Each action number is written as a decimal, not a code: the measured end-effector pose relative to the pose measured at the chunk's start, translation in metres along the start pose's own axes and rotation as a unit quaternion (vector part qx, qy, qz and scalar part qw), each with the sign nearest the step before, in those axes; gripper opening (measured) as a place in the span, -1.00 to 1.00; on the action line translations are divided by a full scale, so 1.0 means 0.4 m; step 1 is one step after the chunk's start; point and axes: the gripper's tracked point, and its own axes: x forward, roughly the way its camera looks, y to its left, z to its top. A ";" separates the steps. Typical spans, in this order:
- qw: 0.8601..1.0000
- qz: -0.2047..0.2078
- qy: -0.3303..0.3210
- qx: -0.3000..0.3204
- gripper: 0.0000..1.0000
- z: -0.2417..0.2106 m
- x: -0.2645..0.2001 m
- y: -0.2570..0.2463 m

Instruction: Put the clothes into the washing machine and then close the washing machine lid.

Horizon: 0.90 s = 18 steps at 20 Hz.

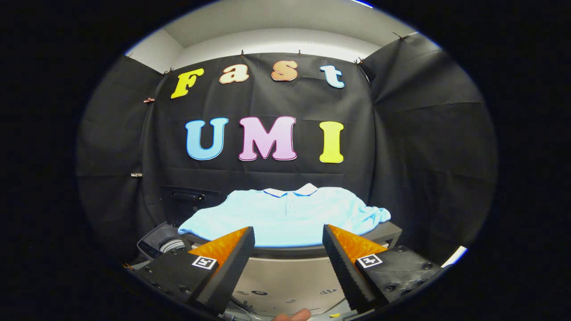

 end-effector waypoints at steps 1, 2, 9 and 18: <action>1.000 -0.001 0.004 0.001 0.96 0.017 0.025 0.002; 1.000 -0.002 0.006 0.004 0.96 0.035 0.049 0.001; 0.998 -0.022 0.063 0.001 0.96 0.072 0.234 -0.015; 0.976 -0.037 0.213 -0.014 0.96 -0.046 0.437 -0.019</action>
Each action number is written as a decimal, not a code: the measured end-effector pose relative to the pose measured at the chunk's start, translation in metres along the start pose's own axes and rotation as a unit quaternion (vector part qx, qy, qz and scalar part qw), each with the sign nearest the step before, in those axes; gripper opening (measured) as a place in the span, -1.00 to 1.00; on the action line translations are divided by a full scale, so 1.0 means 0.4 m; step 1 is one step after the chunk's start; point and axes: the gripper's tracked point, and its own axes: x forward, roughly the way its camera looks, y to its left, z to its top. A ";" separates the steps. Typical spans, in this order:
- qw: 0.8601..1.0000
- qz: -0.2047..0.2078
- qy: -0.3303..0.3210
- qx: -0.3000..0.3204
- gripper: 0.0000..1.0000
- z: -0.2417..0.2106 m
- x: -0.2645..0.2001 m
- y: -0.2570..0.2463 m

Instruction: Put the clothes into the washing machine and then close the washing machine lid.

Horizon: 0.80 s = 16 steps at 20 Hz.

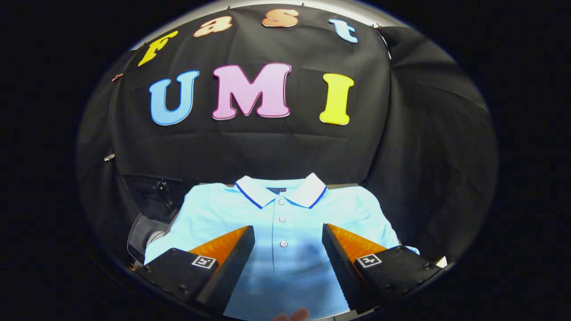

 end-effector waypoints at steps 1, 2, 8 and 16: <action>1.000 0.010 0.008 0.003 0.97 -0.004 0.017 0.015; 1.000 0.017 0.016 0.006 0.96 -0.008 0.033 0.027; 0.998 -0.015 0.060 -0.011 0.97 -0.039 0.091 0.009; 0.996 -0.008 0.080 0.036 0.96 -0.048 0.112 0.015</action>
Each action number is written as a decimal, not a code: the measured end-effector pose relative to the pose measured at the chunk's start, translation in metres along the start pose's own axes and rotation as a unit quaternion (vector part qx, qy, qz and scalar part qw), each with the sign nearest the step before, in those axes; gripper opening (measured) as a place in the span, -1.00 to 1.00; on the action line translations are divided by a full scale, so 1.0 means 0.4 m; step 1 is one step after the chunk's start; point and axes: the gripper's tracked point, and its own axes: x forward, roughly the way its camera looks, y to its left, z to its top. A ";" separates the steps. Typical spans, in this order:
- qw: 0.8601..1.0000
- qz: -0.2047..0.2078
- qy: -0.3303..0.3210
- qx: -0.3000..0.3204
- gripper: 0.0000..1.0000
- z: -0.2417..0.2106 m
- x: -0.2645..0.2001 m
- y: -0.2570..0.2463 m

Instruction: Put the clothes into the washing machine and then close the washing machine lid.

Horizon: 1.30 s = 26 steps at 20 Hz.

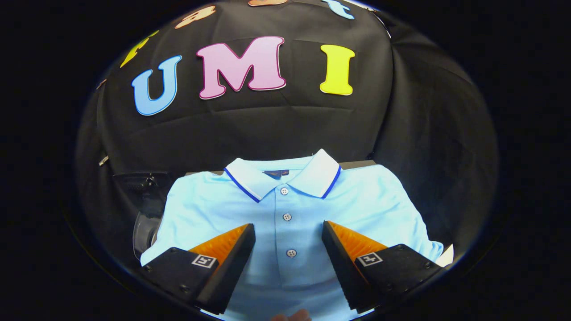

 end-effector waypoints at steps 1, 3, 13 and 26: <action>1.000 -0.001 0.005 -0.003 0.96 0.000 0.001 0.000; 1.000 -0.004 0.010 -0.001 0.96 -0.004 0.001 -0.004; 0.999 -0.024 0.029 0.026 0.33 -0.004 -0.005 -0.019; 0.999 -0.027 0.017 0.031 -0.80 -0.005 -0.003 -0.012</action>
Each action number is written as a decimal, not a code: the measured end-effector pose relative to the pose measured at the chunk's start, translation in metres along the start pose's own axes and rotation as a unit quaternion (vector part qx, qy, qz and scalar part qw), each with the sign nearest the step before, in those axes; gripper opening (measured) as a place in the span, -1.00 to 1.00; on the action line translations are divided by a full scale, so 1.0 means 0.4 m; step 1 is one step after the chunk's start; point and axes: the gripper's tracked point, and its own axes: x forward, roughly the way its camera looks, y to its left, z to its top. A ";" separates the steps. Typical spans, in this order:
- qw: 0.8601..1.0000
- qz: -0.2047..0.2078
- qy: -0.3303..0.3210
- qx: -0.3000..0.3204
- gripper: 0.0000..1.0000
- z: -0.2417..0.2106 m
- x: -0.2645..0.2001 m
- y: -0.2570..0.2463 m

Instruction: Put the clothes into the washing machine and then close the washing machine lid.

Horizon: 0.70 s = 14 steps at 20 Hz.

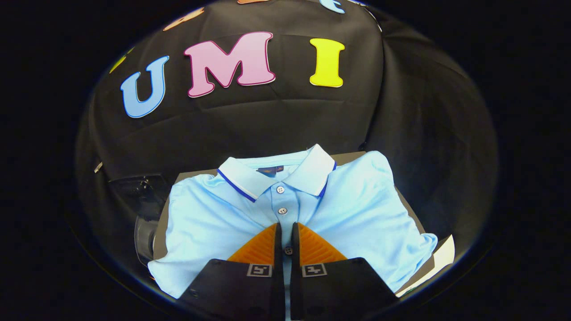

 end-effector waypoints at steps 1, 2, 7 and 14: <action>1.000 0.003 -0.005 0.001 -0.81 0.000 0.001 0.001; 1.000 0.005 -0.009 -0.001 -0.81 0.000 0.000 0.000; 0.999 0.011 -0.035 -0.003 -0.90 0.006 -0.006 0.004; 0.995 0.029 -0.085 0.037 -0.91 0.083 -0.071 0.025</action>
